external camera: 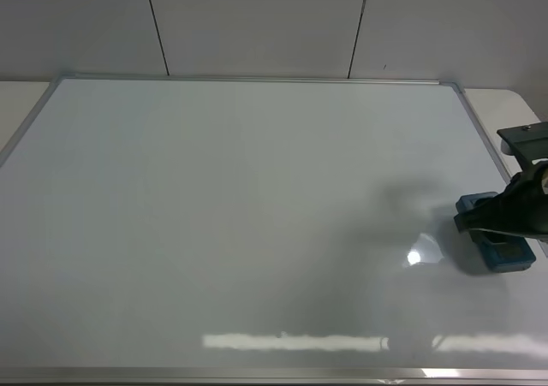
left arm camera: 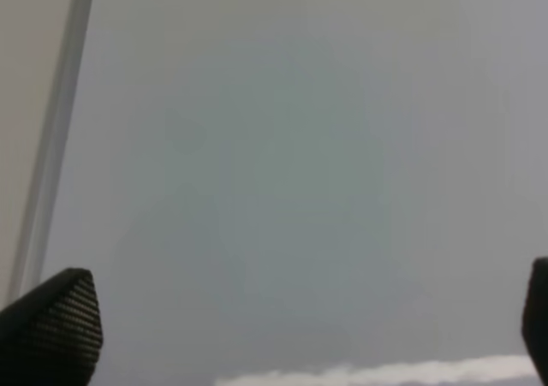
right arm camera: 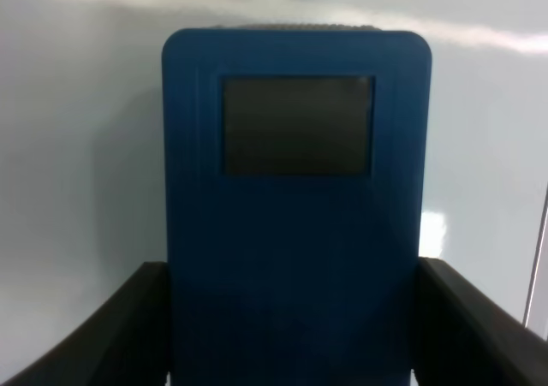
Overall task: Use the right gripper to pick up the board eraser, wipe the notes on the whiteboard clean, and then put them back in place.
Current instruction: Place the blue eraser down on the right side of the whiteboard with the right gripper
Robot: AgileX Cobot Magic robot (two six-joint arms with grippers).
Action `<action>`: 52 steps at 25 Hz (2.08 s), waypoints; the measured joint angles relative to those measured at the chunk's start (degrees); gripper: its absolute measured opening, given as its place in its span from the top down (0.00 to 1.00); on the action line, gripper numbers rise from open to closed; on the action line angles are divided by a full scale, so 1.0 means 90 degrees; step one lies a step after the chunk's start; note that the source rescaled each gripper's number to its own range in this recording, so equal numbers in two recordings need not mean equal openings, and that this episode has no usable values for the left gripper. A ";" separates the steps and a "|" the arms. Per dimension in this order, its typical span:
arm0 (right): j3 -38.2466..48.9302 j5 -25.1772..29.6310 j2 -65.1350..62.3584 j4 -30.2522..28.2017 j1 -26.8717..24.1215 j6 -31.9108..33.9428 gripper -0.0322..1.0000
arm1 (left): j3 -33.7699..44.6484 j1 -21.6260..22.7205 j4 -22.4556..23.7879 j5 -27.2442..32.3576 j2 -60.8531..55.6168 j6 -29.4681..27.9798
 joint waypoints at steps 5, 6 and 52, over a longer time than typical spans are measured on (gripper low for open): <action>0.0013 -0.0020 0.0000 -0.0046 0.0000 0.0049 0.95 | 0.0000 0.0000 0.0000 0.0000 0.0000 0.0000; 0.0020 -0.0020 0.0000 -0.0046 0.0000 0.0049 0.95 | 0.0000 0.0000 0.0000 0.0000 0.0000 0.0000; 0.0020 -0.0319 -0.0600 0.0608 0.0000 0.0072 0.00 | 0.0000 0.0000 0.0000 0.0000 0.0000 0.0000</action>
